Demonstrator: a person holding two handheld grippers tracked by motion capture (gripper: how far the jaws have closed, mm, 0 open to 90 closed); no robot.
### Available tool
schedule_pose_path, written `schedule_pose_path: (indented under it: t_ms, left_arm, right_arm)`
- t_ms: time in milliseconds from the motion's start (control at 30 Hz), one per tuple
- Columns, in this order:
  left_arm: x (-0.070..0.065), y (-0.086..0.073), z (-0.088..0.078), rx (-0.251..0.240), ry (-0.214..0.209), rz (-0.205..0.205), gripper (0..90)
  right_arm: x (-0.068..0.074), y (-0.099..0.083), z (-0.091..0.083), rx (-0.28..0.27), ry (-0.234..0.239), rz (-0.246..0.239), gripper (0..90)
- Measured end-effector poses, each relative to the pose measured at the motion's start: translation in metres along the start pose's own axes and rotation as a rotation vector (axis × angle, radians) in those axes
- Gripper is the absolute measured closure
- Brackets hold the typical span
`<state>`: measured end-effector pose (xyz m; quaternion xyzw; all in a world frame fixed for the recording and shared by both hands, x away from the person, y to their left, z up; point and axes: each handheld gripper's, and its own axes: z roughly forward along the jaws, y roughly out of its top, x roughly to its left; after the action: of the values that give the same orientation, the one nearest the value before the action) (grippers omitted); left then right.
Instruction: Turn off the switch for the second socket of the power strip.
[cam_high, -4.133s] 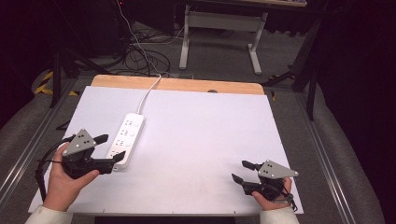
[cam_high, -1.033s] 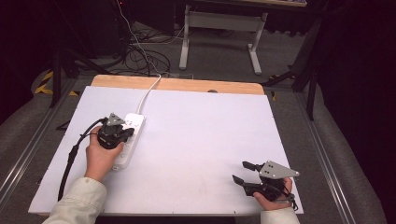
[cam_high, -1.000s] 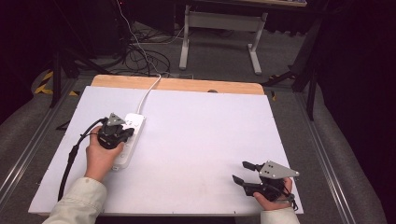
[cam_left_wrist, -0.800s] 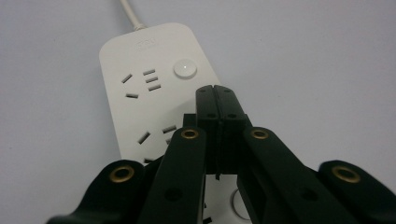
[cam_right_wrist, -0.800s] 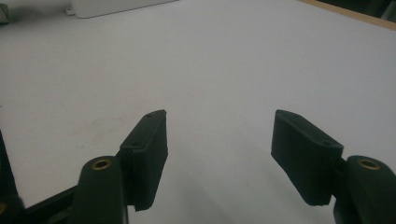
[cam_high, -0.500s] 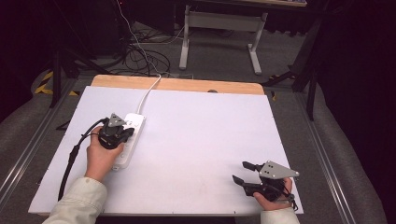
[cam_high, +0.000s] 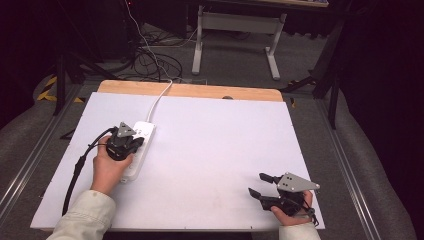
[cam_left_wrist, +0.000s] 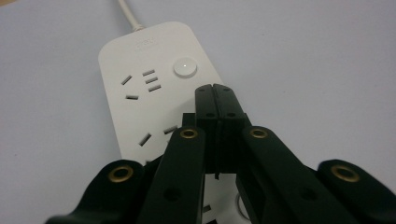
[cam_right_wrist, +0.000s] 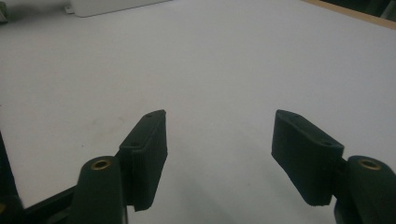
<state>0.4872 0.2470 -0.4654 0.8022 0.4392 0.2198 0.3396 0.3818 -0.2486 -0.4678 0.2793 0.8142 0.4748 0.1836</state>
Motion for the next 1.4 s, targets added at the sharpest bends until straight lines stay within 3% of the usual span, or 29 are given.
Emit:
schedule_pose_path:
  t_ms: [900,967,1233,1333,1367,1400]
  left_arm:
    - [-0.0003,0.0009,0.0005,0.008,0.0,-0.044,90.0]
    - [-0.0019,0.0013,0.0004,0.015,0.014,-0.026,90.0]
    - [-0.0016,0.0014,0.0008,0.018,0.003,-0.045,90.0]
    - [-0.0063,0.0019,0.0006,0.017,0.044,-0.005,90.0]
    - [-0.0074,0.0018,-0.0003,-0.008,0.039,0.007,90.0]
    - [-0.0055,0.0047,-0.0022,0.011,-0.008,-0.004,90.0]
  right_arm:
    - [0.0013,-0.0001,0.001,0.01,0.002,-0.001,36.7]
    - [0.0013,-0.0001,0.0008,0.01,0.002,-0.001,36.7]
    - [0.0011,-0.0004,0.0006,0.011,0.001,-0.003,36.7]
    - [0.0009,-0.0005,0.0002,0.009,-0.001,-0.003,36.7]
    - [0.0008,-0.0005,0.0003,0.009,-0.001,-0.002,36.7]
    - [0.0009,-0.0006,0.0007,0.01,0.0,-0.001,36.7]
